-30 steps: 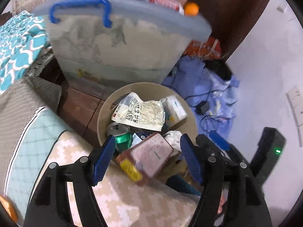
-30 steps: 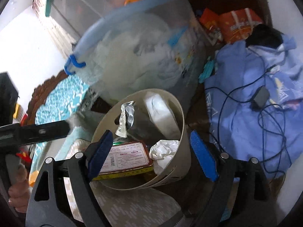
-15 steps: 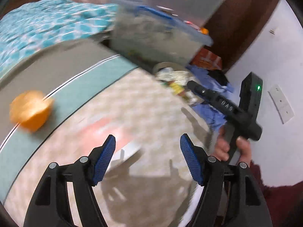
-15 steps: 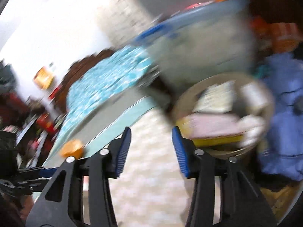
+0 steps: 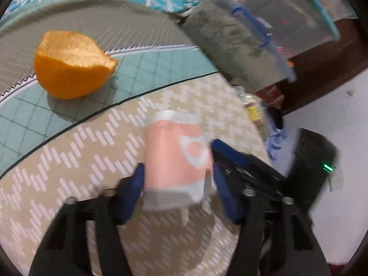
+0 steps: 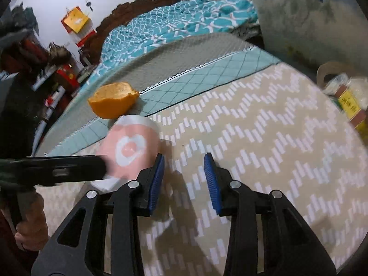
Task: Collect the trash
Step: 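Grasp the pink paper cup with the left gripper while the right gripper grasps the orange peel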
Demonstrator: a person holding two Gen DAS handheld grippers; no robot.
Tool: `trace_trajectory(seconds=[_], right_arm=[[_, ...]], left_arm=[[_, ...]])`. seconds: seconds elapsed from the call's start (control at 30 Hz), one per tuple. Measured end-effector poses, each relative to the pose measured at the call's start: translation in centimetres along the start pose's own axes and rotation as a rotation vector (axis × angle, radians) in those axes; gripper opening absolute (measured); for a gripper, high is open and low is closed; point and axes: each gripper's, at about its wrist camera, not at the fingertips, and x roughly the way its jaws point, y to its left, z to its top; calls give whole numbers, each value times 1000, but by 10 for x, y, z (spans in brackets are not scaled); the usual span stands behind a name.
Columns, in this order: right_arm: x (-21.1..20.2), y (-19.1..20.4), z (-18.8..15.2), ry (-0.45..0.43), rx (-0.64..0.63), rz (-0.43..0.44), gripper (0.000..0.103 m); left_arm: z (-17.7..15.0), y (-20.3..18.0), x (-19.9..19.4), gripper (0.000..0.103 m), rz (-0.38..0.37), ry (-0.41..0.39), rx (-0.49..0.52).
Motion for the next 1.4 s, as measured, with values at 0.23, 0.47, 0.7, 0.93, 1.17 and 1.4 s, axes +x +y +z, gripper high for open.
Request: trace_trajectory(seconds=[0.23,0.47,0.7,0.93,1.17,1.4], right_arm=[[7,17,19,14,-16,32,37],[52,92,67,39,-109,166,69],[116,87,136,81,67,142,58],[128,101,104,226,-76,136,21],[54,81,23,169,50,246,16],[-13,59,-41,136,101,232,15]], left_arm=[[-25,43,-42,22,-31,-83,-108],[-97,121,-116,22,64,-218,-268],[-131,146,-146,22,68,-290,-340],[-128,134,-144,24,110,-295,-312],[-122,116,-140,24,111,-290,-280],[-114,71,-113,24,88,-234,-156]])
